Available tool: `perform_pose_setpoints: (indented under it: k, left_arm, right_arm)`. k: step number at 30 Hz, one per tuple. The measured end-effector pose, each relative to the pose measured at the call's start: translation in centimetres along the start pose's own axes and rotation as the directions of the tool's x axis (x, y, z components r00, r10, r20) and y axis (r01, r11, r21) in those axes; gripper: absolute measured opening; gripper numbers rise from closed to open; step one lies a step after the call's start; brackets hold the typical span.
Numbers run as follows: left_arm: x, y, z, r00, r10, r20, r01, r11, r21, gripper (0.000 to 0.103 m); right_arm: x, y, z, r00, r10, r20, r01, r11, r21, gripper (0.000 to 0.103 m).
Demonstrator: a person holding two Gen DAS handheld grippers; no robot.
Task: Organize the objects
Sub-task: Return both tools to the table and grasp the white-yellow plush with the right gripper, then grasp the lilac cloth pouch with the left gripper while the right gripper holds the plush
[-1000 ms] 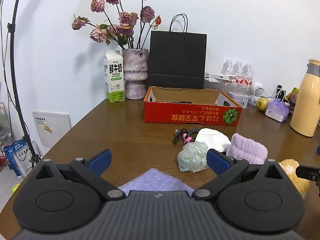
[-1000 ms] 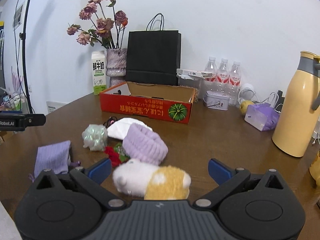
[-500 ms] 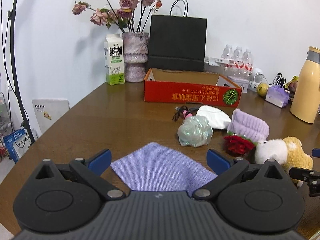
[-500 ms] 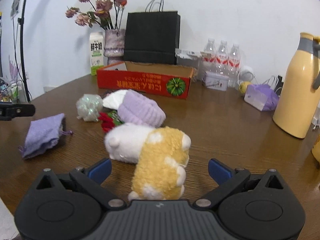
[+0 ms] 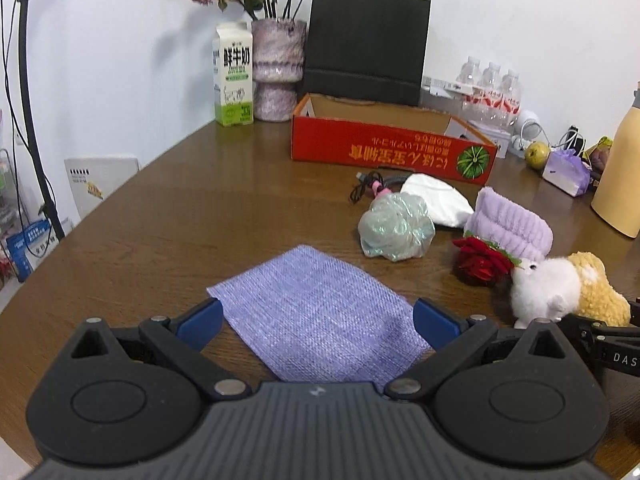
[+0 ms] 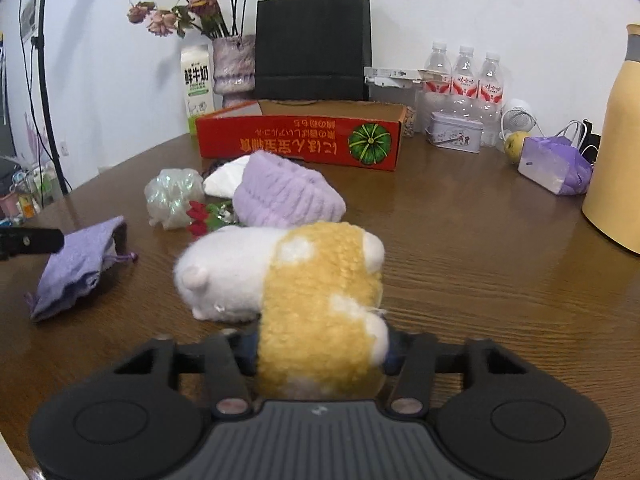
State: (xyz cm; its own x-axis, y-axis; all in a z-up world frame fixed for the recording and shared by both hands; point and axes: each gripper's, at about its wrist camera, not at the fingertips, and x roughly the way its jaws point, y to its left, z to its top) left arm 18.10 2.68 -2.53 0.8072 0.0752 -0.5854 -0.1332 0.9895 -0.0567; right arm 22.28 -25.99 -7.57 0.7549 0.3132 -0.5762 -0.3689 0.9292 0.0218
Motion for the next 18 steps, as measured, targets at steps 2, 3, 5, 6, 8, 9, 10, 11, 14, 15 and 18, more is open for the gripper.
perform_pose_setpoints:
  k: [2, 3, 5, 6, 8, 9, 10, 11, 14, 15, 18]
  left_arm:
    - [0.4, -0.3, 0.1, 1.000, -0.008, -0.021, 0.007, 1.000, -0.012, 0.103]
    - [0.7, -0.5, 0.1, 0.999, -0.010, -0.031, 0.009, 1.000, -0.021, 0.103]
    - [1.3, -0.8, 0.2, 0.999, -0.012, -0.049, 0.010, 0.999, -0.044, 0.103]
    - [1.6, -1.0, 0.3, 0.998, -0.006, -0.055, 0.003, 0.998, -0.057, 0.103]
    - [2.3, -1.3, 0.5, 0.998, 0.022, -0.065, -0.027, 0.996, -0.087, 0.103]
    - [2.6, -1.5, 0.6, 0.997, 0.040, -0.066, -0.047, 0.993, -0.106, 0.103]
    - [2.9, -1.6, 0.6, 0.996, 0.055, -0.065, -0.063, 0.991, -0.122, 0.103]
    - [3.3, -1.7, 0.6, 0.995, 0.072, -0.067, -0.080, 0.988, -0.130, 0.103]
    - [4.0, -1.9, 0.0, 0.992, 0.085, -0.095, -0.096, 0.989, -0.114, 0.103]
    - [4.0, -1.8, -0.4, 0.992, 0.087, -0.096, -0.096, 0.990, -0.099, 0.103]
    - [3.1, -1.4, -1.3, 0.993, 0.090, -0.075, -0.095, 0.994, -0.063, 0.103]
  right_arm:
    - [-0.1, 0.1, -0.1, 1.000, -0.007, 0.011, 0.007, 1.000, -0.003, 0.049]
    - [-0.3, 0.2, -0.2, 1.000, -0.012, 0.023, 0.012, 1.000, -0.001, 0.049]
    - [-0.7, -0.1, -0.3, 0.999, -0.018, 0.047, 0.017, 1.000, 0.010, 0.049]
    - [-0.9, -0.2, -0.3, 0.998, -0.022, 0.058, 0.021, 1.000, 0.020, 0.049]
    - [-1.0, -0.6, -0.3, 0.998, -0.024, 0.066, 0.022, 0.999, 0.039, 0.049]
    - [-1.1, -0.7, -0.3, 0.997, -0.023, 0.068, 0.020, 0.999, 0.049, 0.049]
    - [-1.1, -0.8, -0.3, 0.997, -0.023, 0.069, 0.019, 0.998, 0.058, 0.049]
    - [-1.1, -0.9, -0.3, 0.997, -0.022, 0.070, 0.018, 0.998, 0.063, 0.049]
    - [-1.1, -0.9, -0.3, 0.997, -0.022, 0.072, 0.018, 0.998, 0.066, 0.049]
    - [-1.1, -0.9, -0.3, 0.997, -0.023, 0.074, 0.018, 0.998, 0.066, 0.049]
    - [-1.1, -0.9, -0.4, 0.997, -0.020, 0.075, 0.015, 0.998, 0.065, 0.049]
